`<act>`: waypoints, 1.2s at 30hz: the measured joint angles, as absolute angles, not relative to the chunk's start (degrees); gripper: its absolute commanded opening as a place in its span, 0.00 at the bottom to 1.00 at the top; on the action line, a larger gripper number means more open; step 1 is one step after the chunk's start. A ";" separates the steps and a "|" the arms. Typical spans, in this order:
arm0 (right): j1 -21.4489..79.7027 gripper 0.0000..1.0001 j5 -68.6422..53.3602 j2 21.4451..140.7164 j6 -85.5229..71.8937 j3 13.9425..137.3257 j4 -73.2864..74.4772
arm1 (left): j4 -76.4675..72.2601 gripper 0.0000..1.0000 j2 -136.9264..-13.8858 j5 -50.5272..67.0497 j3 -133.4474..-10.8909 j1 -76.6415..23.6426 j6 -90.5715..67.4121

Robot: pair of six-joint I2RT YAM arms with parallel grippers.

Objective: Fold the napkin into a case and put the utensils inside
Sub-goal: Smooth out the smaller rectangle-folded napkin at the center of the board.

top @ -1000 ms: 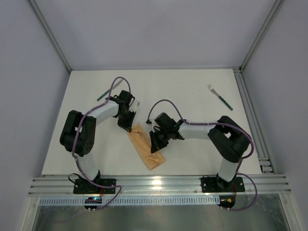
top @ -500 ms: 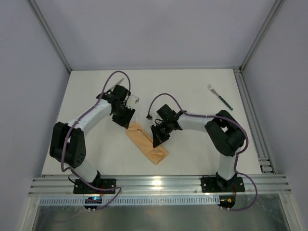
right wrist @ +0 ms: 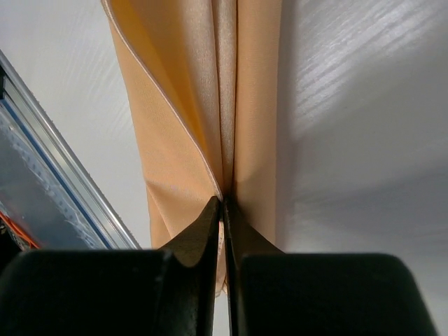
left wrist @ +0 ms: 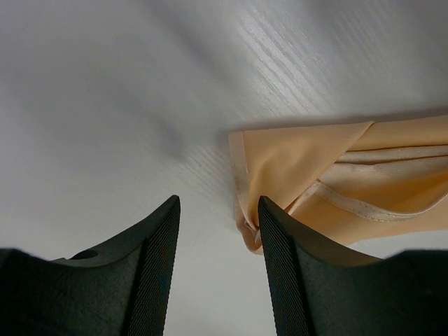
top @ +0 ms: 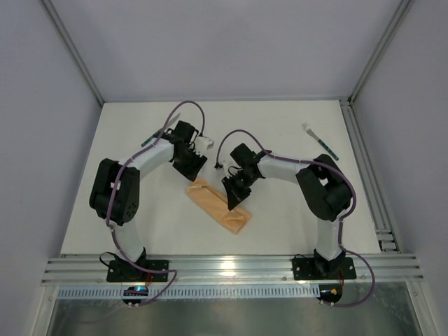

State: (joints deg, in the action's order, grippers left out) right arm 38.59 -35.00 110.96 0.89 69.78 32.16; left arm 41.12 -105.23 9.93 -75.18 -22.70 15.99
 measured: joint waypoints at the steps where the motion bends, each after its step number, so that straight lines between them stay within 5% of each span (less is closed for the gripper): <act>1: 38.37 0.09 -34.89 110.96 1.04 69.89 32.45 | 40.38 0.51 -105.23 10.00 -74.81 -23.00 16.40; 11: 37.89 0.11 -33.17 110.93 1.15 70.50 34.17 | 36.64 0.49 -105.14 13.04 -69.84 -25.21 17.91; 15: 37.65 0.11 -32.34 110.93 0.93 70.50 34.33 | 36.60 0.18 -105.14 13.04 -69.56 -25.21 18.04; 20: 36.25 0.11 -31.55 110.93 -0.34 70.50 34.33 | 36.45 0.03 -104.88 13.04 -68.27 -25.28 18.59; 36: 33.69 0.15 -28.58 110.93 -2.09 71.09 34.61 | 35.86 0.00 -102.45 11.05 -66.17 -25.43 20.36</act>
